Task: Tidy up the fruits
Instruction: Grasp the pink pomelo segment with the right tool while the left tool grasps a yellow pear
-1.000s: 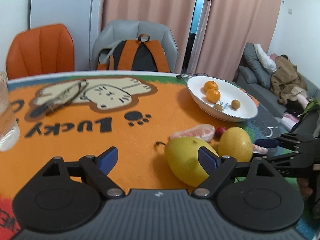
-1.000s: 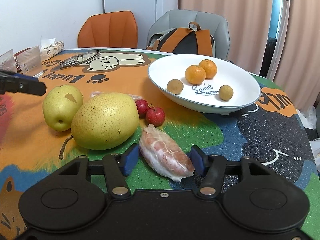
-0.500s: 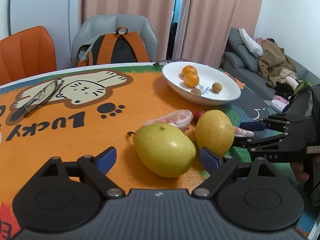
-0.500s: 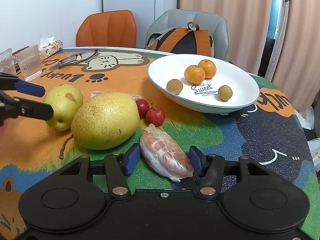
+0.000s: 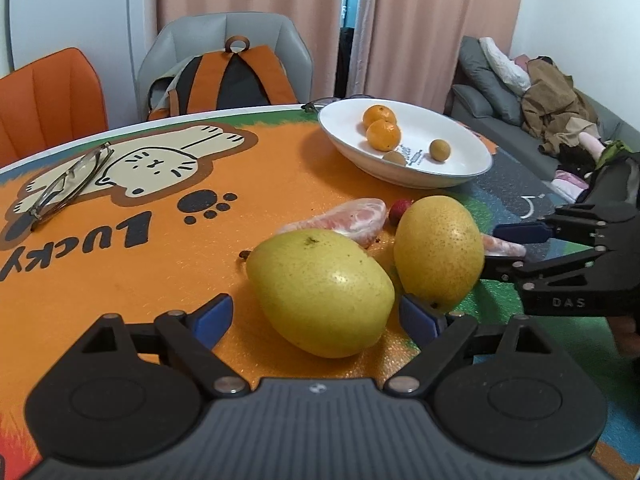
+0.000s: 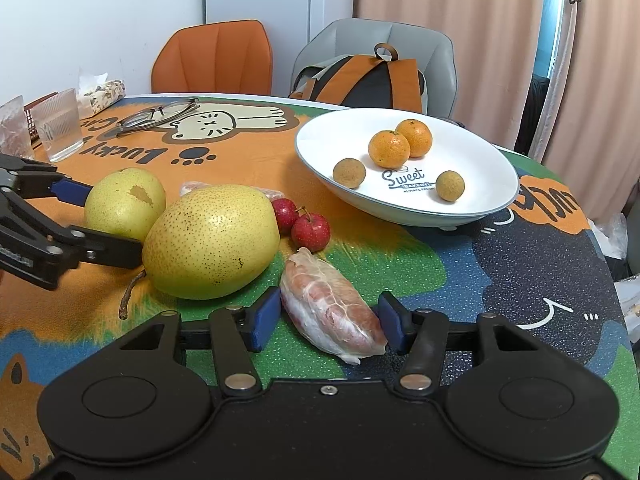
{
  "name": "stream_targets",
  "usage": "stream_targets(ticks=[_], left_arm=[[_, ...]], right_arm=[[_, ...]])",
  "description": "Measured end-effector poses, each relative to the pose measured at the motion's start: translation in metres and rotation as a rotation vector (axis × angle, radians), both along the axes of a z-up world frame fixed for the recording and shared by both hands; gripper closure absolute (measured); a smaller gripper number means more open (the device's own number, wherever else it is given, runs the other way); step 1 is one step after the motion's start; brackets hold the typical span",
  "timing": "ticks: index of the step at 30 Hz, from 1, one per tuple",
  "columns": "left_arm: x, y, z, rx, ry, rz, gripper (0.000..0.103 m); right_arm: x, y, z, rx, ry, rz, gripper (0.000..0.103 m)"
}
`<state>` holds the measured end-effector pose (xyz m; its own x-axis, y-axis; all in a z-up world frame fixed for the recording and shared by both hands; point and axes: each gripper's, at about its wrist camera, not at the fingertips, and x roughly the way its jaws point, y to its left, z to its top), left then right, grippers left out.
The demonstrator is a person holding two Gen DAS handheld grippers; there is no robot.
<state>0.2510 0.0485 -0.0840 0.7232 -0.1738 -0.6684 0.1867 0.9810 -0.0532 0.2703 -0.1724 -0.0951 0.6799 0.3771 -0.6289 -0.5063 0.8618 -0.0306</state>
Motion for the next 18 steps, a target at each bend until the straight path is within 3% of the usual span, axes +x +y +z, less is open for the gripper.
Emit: stream_targets(ticks=[7, 12, 18], left_arm=[[0.0067, -0.0022, -0.0064, 0.005, 0.003, 0.056, 0.014], [0.0066, 0.002, -0.0057, -0.037, -0.008, 0.067, 0.015], [0.004, -0.0004, -0.0022, -0.041, -0.031, 0.031, 0.027]], right_arm=[[-0.0001, 0.0006, -0.0001, -0.004, 0.0, 0.001, 0.051], [0.0004, 0.0009, 0.0008, -0.012, 0.005, 0.001, 0.052], [0.0, -0.0001, 0.0019, -0.023, 0.0, -0.01, 0.053]])
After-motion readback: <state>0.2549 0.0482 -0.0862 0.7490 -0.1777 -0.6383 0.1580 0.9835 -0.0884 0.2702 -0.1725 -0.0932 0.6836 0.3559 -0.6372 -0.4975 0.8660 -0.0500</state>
